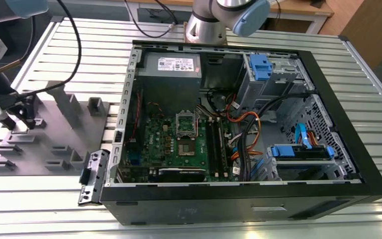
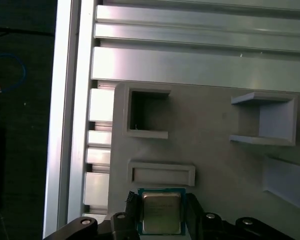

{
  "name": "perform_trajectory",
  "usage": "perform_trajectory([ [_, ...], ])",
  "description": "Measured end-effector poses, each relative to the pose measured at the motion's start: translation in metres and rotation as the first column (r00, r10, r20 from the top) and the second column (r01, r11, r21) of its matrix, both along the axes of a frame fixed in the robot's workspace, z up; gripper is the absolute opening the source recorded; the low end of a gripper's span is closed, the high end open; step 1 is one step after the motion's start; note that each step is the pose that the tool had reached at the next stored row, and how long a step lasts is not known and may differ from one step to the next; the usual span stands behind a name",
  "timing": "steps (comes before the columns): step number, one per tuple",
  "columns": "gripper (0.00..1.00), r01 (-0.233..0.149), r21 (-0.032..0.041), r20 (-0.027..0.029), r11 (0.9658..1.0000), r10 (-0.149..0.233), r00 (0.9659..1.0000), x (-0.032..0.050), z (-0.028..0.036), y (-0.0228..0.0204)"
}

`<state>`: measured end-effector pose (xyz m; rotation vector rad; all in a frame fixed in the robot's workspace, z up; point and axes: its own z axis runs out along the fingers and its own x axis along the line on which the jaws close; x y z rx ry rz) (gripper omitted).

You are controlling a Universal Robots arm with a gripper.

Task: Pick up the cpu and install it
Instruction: 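Pick up the cpu and move it towards the insertion slot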

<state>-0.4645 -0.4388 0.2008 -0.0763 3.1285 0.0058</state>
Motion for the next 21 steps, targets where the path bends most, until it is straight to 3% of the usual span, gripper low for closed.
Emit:
perform_trajectory([
  [9, 0.47, 0.000, 0.0000, -0.0001, 1.0000, 0.000, 1.0000, 0.0000, 0.0224, 0.0000],
  [15, 0.47, 0.000, 0.0000, 0.0001, 1.0000, 0.000, 1.0000, 0.0000, 0.0431, 0.0000],
  [21, 0.47, 0.000, 0.0000, 0.0000, 1.0000, 0.000, 1.0000, 0.0000, 0.0676, 0.0000],
])
